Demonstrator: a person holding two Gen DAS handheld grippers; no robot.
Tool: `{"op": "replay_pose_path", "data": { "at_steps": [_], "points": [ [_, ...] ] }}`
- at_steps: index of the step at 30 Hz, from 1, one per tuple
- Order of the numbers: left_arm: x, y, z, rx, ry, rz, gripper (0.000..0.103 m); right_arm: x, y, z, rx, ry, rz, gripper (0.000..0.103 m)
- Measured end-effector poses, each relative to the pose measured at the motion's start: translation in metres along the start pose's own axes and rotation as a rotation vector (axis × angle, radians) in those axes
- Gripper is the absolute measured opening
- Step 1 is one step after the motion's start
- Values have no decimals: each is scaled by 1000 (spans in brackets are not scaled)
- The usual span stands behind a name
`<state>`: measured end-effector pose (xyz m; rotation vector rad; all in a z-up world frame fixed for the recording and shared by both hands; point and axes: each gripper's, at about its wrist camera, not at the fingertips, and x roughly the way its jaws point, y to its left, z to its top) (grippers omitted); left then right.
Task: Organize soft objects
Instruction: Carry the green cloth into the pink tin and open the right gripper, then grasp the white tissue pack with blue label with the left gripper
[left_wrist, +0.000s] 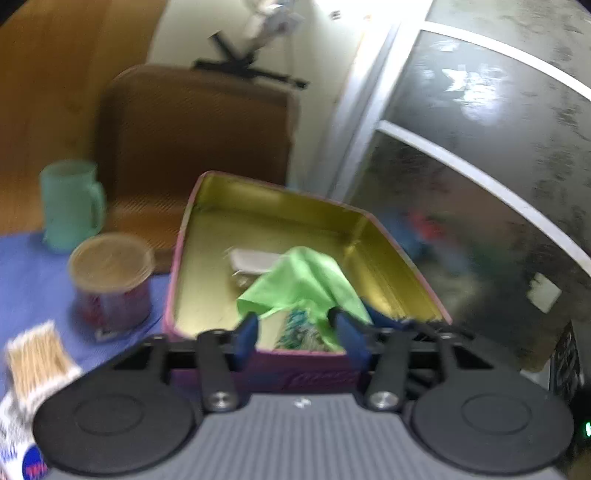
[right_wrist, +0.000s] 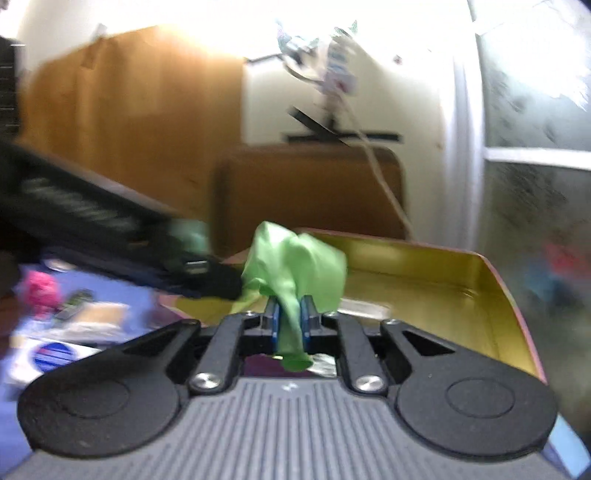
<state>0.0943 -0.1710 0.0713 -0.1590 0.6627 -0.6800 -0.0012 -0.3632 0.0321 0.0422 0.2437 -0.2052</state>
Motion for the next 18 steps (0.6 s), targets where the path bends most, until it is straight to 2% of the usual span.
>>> {"op": "replay_pose_path", "data": {
  "at_steps": [2, 3, 4, 7, 10, 12, 14, 16, 18],
  "points": [
    [-7, 9, -6, -8, -8, 15, 56, 19, -17, 0, 18, 19, -34, 65],
    [-14, 15, -10, -16, -14, 21, 57, 20, -21, -2, 36, 8, -66, 70],
    [-22, 22, -12, -26, -25, 20, 58, 20, -24, -3, 54, -4, -97, 73],
    [-51, 44, -23, -64, -72, 37, 60, 13, -32, -5, 132, -38, -138, 73],
    [-84, 78, -36, -129, -116, 79, 60, 1, -31, -7, 185, -92, -119, 73],
    [-108, 105, -46, -195, -136, 121, 60, -8, -24, -8, 192, -121, -65, 72],
    [-126, 128, -56, -245, -139, 162, 60, -11, -13, -6, 175, -129, 45, 72],
    [-143, 146, -71, -278, -127, 194, 60, -11, 5, -5, 140, -98, 214, 73],
    [-154, 158, -83, -302, -104, 198, 60, -1, 29, -6, 94, 1, 422, 74]
  ]
}}
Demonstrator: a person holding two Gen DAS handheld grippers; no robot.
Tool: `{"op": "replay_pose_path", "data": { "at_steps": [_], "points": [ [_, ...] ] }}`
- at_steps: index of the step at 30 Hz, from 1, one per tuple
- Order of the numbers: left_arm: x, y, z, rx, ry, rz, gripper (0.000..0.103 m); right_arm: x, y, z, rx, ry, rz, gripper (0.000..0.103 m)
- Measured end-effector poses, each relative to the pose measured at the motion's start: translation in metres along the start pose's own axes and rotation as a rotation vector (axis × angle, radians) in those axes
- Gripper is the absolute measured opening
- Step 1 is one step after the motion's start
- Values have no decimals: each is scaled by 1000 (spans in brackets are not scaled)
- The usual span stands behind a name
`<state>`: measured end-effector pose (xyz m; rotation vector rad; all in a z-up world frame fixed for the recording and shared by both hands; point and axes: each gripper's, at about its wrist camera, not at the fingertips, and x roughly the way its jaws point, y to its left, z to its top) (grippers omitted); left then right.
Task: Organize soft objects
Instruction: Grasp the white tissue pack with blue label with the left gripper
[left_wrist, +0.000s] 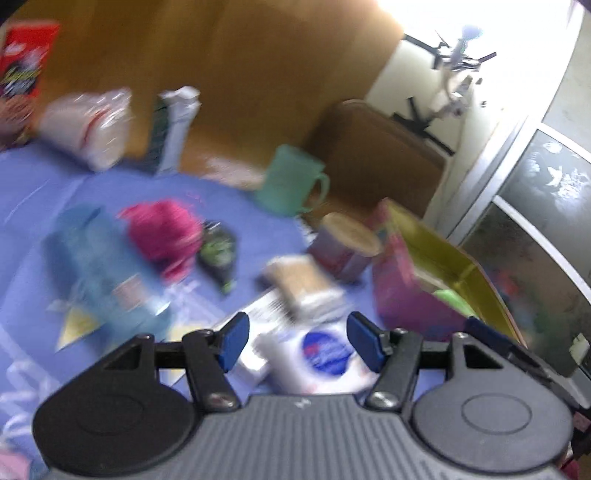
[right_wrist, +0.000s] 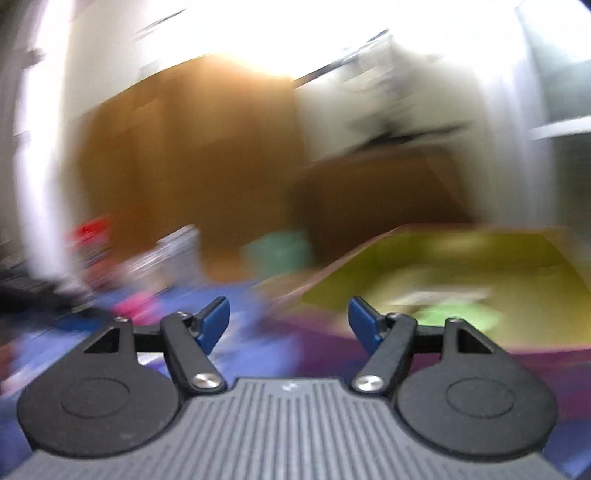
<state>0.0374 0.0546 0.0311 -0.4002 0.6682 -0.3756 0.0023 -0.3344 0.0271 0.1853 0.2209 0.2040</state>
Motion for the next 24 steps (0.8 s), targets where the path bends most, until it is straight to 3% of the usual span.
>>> {"op": "replay_pose_path", "data": {
  "at_steps": [3, 7, 10, 13, 15, 16, 17, 19, 24],
  "points": [
    [-3, 12, -10, -14, 44, -29, 60, 32, 33, -11, -39, 143, 142, 79],
    [8, 9, -14, 1, 85, -73, 62, 64, 69, -23, -130, 264, 154, 94],
    [24, 3, -19, 21, 115, -75, 70, 81, 82, -32, -161, 352, 159, 95],
    [36, 3, -22, 18, 131, -79, 58, 87, 97, -42, -216, 374, 152, 94],
    [34, 4, -24, 19, 136, -91, 45, 83, 109, -49, -264, 365, 143, 84],
    [32, 4, -27, 17, 152, -119, 31, 80, 113, -51, -278, 357, 140, 74],
    [32, 4, -27, 8, 164, -146, 28, 78, 115, -53, -294, 348, 140, 66],
    [22, -2, -29, 36, 133, -129, 28, 72, 129, -54, -305, 342, 166, 34],
    [9, -10, -26, 58, 99, -138, 26, 60, 153, -59, -421, 250, 94, 34]
  ]
}}
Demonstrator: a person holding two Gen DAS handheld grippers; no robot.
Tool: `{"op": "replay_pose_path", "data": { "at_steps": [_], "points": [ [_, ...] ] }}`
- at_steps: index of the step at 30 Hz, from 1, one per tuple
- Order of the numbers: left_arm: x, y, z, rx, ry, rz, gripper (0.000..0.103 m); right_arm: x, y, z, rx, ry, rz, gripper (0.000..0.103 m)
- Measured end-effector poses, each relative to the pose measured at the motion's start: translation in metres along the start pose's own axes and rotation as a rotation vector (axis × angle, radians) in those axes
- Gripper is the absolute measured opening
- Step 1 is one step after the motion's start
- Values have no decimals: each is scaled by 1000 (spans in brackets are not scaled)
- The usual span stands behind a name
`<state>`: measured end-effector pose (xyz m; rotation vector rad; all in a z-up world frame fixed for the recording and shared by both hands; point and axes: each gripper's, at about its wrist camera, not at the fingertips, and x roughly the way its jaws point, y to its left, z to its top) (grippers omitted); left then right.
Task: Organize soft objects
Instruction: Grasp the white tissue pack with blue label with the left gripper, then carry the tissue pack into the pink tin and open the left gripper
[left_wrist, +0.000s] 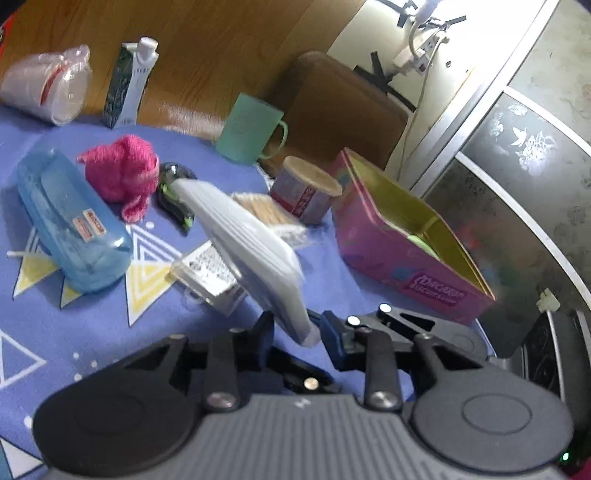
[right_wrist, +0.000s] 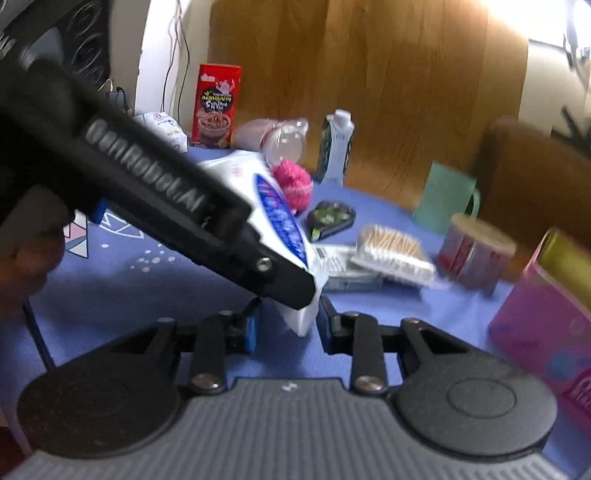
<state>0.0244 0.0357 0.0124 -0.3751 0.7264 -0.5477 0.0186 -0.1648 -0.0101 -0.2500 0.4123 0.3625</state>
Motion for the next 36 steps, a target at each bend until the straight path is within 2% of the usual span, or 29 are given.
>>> {"op": "replay_pose_path", "data": {
  "at_steps": [4, 5, 7, 9, 10, 11, 12, 15, 18, 20, 22, 23, 25, 29, 33, 36],
  "points": [
    [-6, -1, 2, 1, -11, -4, 29, -13, 1, -1, -25, -51, -36, 32],
    [-7, 1, 2, -5, -3, 17, 42, -15, 0, -2, -30, -48, -39, 32],
    [-10, 6, -1, -10, 13, 43, 60, -14, -3, -5, -44, -20, -26, 32],
    [-22, 10, -5, 5, 3, 52, 70, -14, -5, -8, -62, 9, 7, 43],
    [-27, 11, -5, 10, -9, 62, 83, -15, -7, -10, -61, 19, 26, 57],
    [-34, 13, -5, 11, -34, 82, 90, -18, -10, -12, -48, 19, 42, 70],
    [-40, 16, -3, 9, -65, 106, 90, -20, -14, -12, -26, 17, 54, 74],
    [-42, 27, 11, -26, -94, 133, 89, -17, -24, -9, 64, 28, 85, 75],
    [-23, 30, 21, -5, -72, 129, 79, -7, -36, -3, 146, 48, 91, 75],
    [-4, 37, 24, 0, -23, 138, 56, 2, -45, 0, 197, 63, 107, 75],
    [13, 43, 22, -33, 26, 125, 42, 11, -48, 1, 236, 80, 131, 75],
    [15, 46, 20, -53, 20, 92, 37, 15, -48, 2, 243, 76, 141, 68],
    [12, 43, 19, -60, 18, 85, 31, 18, -45, 4, 231, 70, 133, 62],
    [3, 12, 31, 10, -9, 56, 28, 2, -48, 5, 198, 13, 121, 58],
    [20, -37, 57, 120, -38, -2, 29, -29, -60, 8, 184, -96, 7, 58],
    [47, -80, 77, 205, -48, -60, 30, -52, -82, 10, 198, -164, -126, 58]
  ]
}}
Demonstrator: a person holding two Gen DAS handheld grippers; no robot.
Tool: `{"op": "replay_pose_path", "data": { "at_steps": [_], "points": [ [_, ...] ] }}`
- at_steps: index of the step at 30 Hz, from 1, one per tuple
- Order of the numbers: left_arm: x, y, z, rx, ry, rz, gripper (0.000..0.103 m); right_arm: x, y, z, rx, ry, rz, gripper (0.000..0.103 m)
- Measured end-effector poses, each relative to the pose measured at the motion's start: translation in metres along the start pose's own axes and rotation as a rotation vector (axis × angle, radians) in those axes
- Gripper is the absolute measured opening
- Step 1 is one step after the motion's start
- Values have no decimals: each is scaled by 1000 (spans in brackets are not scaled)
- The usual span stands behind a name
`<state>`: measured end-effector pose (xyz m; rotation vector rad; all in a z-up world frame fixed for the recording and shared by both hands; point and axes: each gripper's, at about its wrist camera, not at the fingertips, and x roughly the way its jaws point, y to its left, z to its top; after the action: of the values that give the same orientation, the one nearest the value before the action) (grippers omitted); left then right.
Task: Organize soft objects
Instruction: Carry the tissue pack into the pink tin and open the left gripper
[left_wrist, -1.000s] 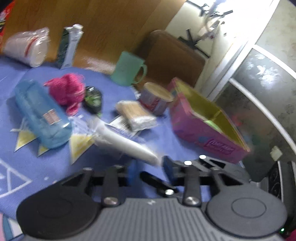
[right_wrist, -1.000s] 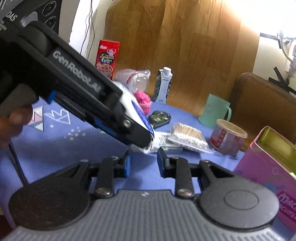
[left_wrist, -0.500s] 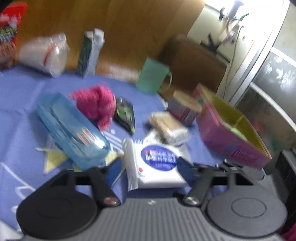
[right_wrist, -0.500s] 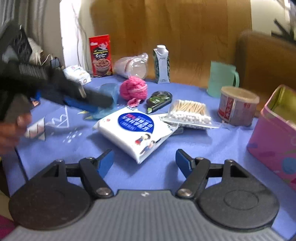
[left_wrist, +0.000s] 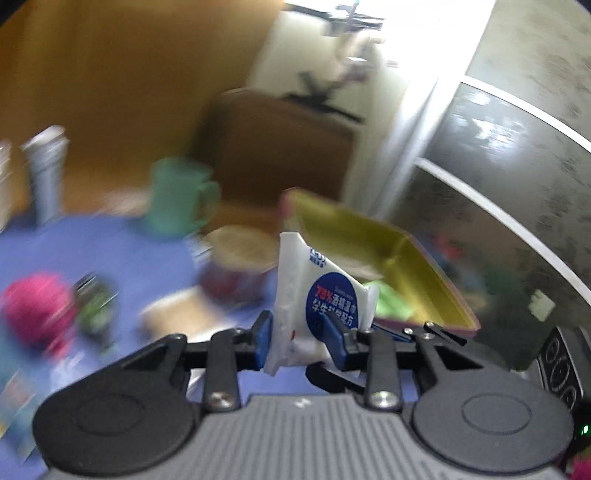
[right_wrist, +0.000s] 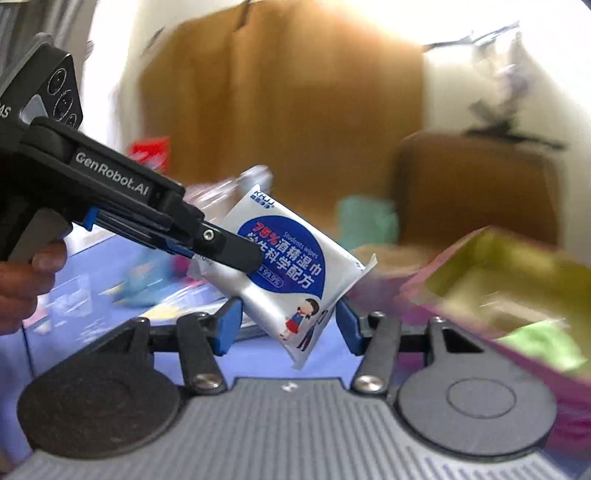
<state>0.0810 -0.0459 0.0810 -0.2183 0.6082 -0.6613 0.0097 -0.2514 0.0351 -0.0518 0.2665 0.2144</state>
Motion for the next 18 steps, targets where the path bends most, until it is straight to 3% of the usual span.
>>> {"op": "replay_pose_path", "data": {
  "at_steps": [3, 6, 8, 10, 12, 15, 18],
  "points": [
    [34, -37, 15, 84, -9, -47, 30, -12, -33, 7, 22, -46, -118, 58],
    [75, -64, 25, 105, 3, -96, 30, -19, -69, 9, 59, -51, -229, 56],
    [98, -76, 26, 112, 13, -110, 30, -19, -89, 5, 73, -47, -302, 54],
    [120, -88, 24, 118, 35, -110, 32, -16, -108, 1, 86, -33, -376, 45],
    [139, -99, 20, 133, 68, -93, 34, -11, -126, -5, 110, -19, -442, 45],
    [153, -103, 11, 141, 104, -74, 34, -7, -144, -11, 135, -5, -559, 49],
    [147, -98, 2, 137, 111, -70, 37, -12, -153, -18, 187, -27, -562, 51]
  ]
}}
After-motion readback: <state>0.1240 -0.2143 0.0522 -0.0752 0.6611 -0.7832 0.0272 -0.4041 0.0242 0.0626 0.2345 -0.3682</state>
